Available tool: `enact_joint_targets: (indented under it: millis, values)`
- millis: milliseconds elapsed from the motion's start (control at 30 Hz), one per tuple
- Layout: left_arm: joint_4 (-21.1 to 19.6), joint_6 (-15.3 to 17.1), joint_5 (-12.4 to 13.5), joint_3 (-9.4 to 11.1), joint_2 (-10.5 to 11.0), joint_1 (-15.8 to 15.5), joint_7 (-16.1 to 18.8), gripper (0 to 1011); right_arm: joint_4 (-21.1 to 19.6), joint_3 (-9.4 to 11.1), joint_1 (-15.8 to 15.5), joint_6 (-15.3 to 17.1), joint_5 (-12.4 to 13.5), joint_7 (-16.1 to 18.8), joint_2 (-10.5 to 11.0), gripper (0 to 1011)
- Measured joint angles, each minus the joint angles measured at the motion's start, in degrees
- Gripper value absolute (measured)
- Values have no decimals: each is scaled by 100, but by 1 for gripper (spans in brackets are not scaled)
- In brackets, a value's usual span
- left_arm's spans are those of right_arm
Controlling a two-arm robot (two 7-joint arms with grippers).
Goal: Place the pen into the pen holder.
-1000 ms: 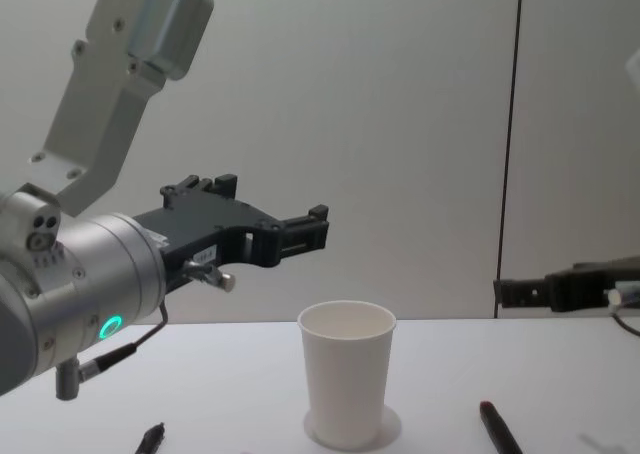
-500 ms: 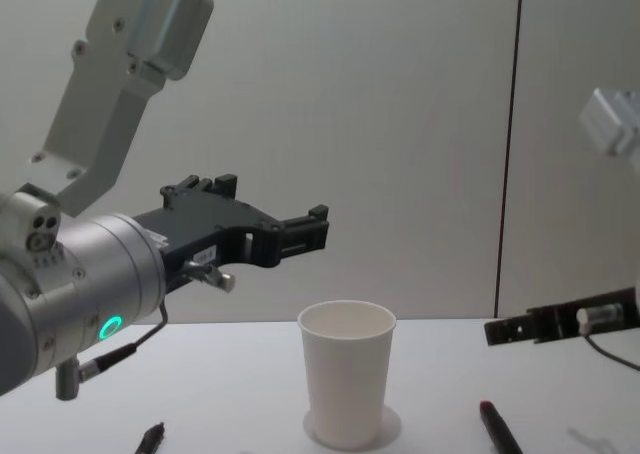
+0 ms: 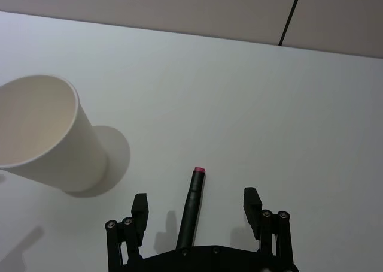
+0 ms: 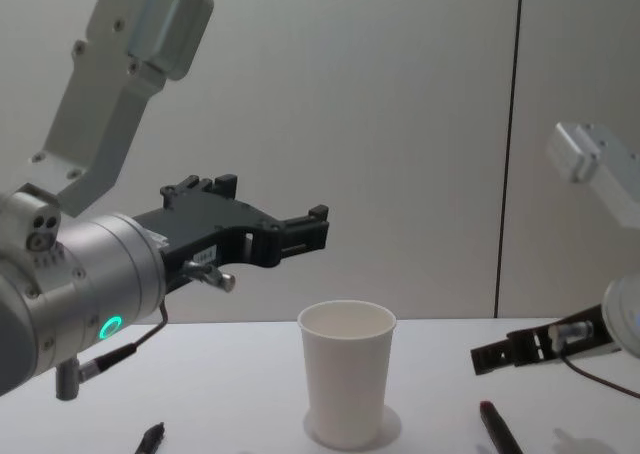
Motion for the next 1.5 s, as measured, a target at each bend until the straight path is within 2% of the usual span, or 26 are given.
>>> enact_joint_targets:
  millis: [367, 600, 1133, 1500]
  values:
    - [0, 0, 0, 0, 0, 0, 0, 1003, 482, -1, 298, 331, 44, -254, -198, 1002]
    - [0, 0, 0, 0, 0, 0, 0, 1003, 849, -9, 504, 424, -6, -346, -312, 1002]
    - [0, 0, 0, 0, 0, 0, 0, 1003, 1486, -119, 900, 327, -363, -258, -510, 1002]
    - [0, 0, 0, 0, 0, 0, 0, 1003, 1847, -159, 1078, 193, -510, -230, -604, 1002]
